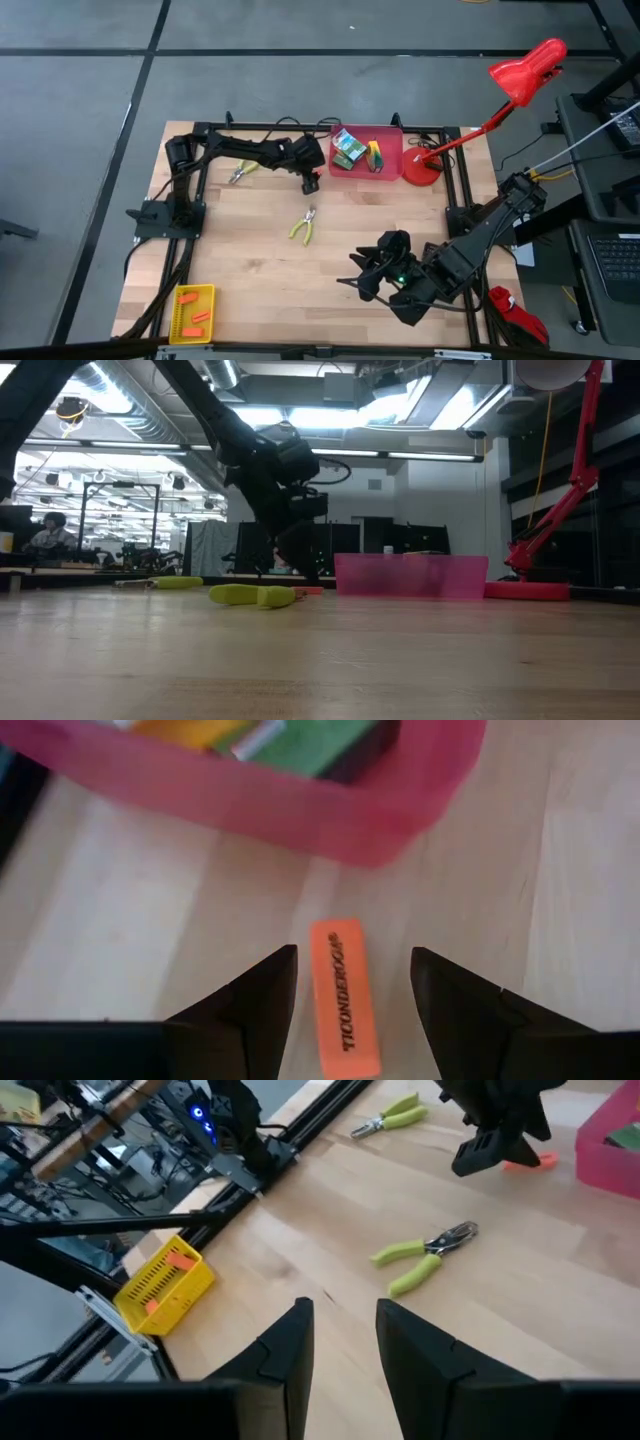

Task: Pick & Place School Supplies
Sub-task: Put the orange eraser into the yellow bin

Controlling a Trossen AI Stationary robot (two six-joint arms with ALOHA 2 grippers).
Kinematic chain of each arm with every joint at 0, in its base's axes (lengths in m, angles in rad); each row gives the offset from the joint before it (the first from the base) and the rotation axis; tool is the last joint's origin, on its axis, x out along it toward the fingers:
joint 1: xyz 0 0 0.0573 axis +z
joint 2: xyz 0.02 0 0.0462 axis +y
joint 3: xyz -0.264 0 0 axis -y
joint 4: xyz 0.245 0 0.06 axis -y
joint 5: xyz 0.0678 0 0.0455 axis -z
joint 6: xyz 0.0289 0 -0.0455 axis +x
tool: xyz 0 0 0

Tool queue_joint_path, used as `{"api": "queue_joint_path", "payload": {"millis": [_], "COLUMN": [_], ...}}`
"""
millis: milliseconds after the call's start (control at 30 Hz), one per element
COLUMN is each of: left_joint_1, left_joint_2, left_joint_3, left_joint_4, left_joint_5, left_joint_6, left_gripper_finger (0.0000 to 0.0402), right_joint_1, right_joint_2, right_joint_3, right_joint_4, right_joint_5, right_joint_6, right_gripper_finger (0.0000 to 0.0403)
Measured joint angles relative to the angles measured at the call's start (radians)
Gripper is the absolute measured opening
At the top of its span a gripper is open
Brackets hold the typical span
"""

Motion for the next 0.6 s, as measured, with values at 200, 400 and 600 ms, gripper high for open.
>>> {"api": "queue_joint_path", "payload": {"millis": [200, 400, 600], "left_joint_1": [-0.002, -0.008, -0.006], "left_joint_2": [0.049, 0.072, 0.070], "left_joint_3": [0.001, 0.003, 0.003], "left_joint_4": [-0.014, -0.030, -0.046], "left_joint_5": [0.003, -0.026, -0.029], "left_joint_6": [-0.009, -0.067, -0.128], "left_gripper_finger": [0.0191, 0.0162, 0.0094], "right_joint_1": [0.006, 0.006, 0.006], "right_joint_2": [-0.002, -0.002, -0.002], "right_joint_3": [0.000, 0.000, 0.000], "right_joint_4": [-0.003, 0.007, 0.018], "right_joint_5": [0.046, 0.060, 0.073], "right_joint_6": [0.026, 0.033, 0.032], "right_gripper_finger": [0.0114, 0.0114, 0.0114]}}
